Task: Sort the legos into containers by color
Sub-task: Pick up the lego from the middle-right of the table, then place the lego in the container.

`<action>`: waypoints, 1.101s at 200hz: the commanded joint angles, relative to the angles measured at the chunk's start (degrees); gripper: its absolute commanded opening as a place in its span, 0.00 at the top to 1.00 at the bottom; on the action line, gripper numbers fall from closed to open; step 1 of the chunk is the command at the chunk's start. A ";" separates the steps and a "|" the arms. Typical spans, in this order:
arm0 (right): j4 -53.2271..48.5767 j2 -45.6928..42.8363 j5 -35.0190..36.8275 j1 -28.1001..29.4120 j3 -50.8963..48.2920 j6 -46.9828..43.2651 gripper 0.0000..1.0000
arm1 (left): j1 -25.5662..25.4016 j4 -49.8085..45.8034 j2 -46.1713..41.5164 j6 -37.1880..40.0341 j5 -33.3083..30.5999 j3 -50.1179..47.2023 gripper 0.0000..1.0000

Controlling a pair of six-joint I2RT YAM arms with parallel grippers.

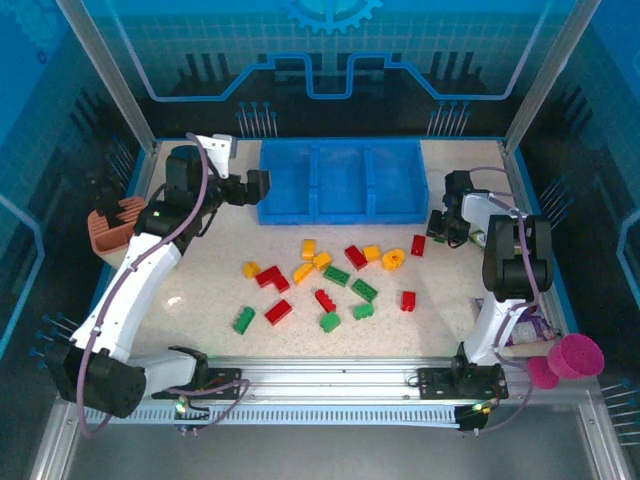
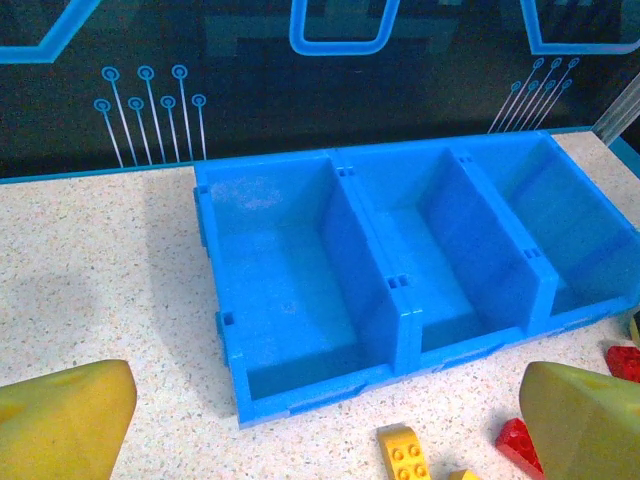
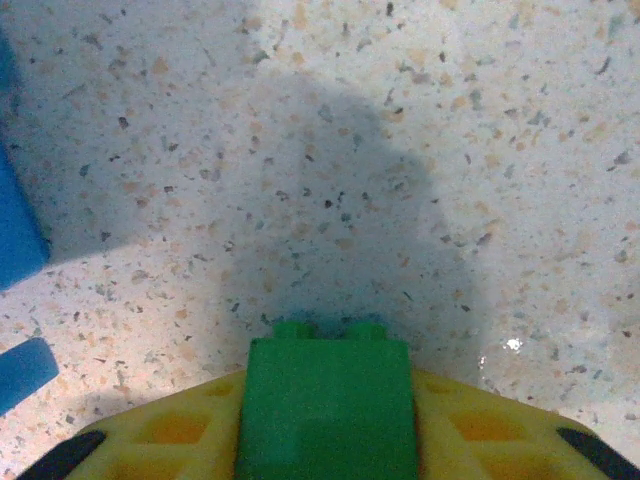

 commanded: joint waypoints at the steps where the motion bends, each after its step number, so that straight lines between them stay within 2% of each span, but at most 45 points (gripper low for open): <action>1: -3.28 0.46 0.39 -0.46 -0.36 -1.26 0.64 | -0.34 -0.09 -1.45 -1.06 0.50 -0.52 0.01; 43: -4.26 -1.63 2.25 0.45 -0.61 -3.03 0.71 | -0.34 -0.05 -1.68 -1.21 1.00 -0.61 0.01; 73: -7.22 -6.38 4.66 2.13 -0.46 -4.84 0.75 | -0.34 -0.89 -1.72 -1.17 1.41 0.14 0.01; 106: -9.64 -14.76 6.80 5.67 0.31 -6.25 0.75 | -0.34 -2.47 -0.31 -1.24 3.21 2.23 0.01; 141: -6.00 -20.37 4.45 9.77 3.59 -8.17 0.74 | -0.33 -3.99 1.02 -0.48 3.54 3.76 0.01; 164: -4.46 -17.73 3.75 12.19 8.55 -9.73 0.72 | -0.34 -3.49 1.00 -0.62 3.89 3.56 0.01; 220: -3.78 -0.50 3.99 13.43 25.43 -12.26 0.73 | -0.40 -4.29 -0.14 -2.30 4.44 2.75 0.01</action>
